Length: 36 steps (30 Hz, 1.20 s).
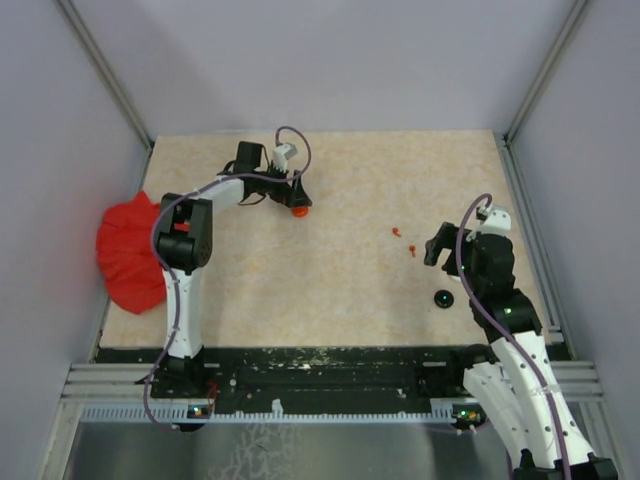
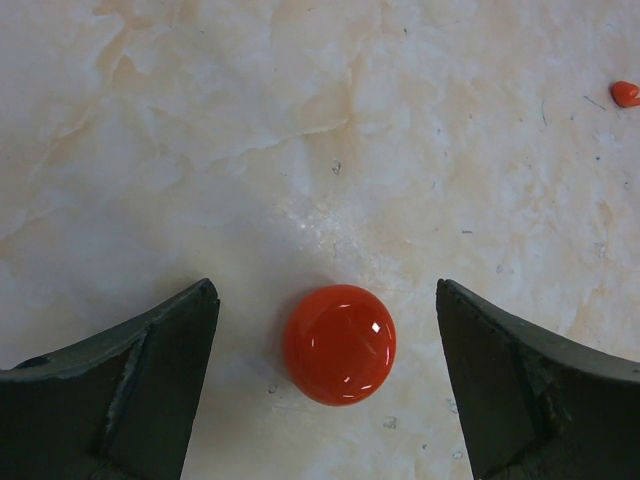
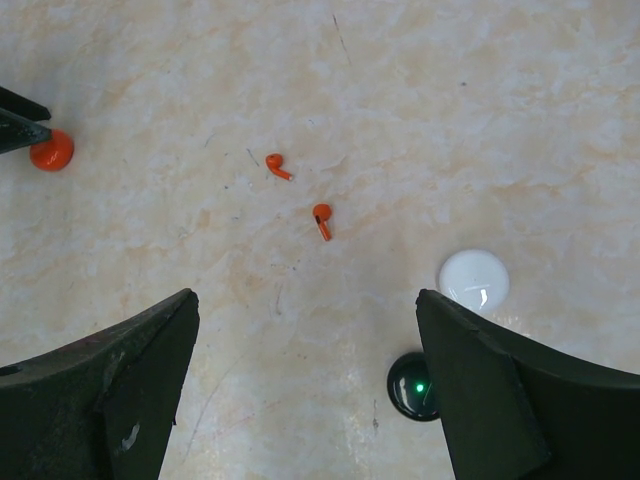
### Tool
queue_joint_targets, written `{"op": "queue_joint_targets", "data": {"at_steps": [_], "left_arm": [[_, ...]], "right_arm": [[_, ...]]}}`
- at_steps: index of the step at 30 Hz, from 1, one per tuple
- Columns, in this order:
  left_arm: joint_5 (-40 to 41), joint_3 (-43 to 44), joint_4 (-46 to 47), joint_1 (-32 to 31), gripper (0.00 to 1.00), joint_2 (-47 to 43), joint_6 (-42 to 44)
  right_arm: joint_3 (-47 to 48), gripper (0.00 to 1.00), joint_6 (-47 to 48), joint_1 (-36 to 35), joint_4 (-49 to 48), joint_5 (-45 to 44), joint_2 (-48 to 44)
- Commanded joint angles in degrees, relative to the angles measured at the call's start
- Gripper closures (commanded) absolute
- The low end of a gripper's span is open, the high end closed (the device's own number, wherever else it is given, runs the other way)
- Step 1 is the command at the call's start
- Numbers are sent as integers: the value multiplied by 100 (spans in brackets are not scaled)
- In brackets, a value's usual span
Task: Insert the wireless bluetooth earbuds into the charging case
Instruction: Pick up the charging case at the center of the board.
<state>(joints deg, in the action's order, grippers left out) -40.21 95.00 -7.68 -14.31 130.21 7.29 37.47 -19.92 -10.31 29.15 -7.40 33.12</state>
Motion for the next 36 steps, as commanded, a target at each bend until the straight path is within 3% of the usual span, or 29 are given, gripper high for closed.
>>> {"op": "queue_joint_targets", "data": {"at_steps": [1, 7, 13, 21, 29, 36], "left_arm": [[-594, 65, -22, 34, 7, 37, -191], [-786, -1174, 280, -72, 9, -633, -527], [-315, -2015, 575, -312, 11, -1303, -607], [1651, -2051, 463, -506, 10, -1606, -688], [3747, -2425, 608, -1338, 11, -1921, -1235], [4748, -2481, 616, -1827, 12, -1843, -1908]], "right_arm": [[58, 11, 90, 47, -240, 64, 9], [34, 11, 107, 51, -324, 241, 87], [33, 11, 130, 46, -388, 516, 174], [-21, 12, 129, 54, -460, 714, 161], [-21, 12, 144, 48, -441, 716, 214], [-12, 12, 142, 46, -437, 774, 313]]}}
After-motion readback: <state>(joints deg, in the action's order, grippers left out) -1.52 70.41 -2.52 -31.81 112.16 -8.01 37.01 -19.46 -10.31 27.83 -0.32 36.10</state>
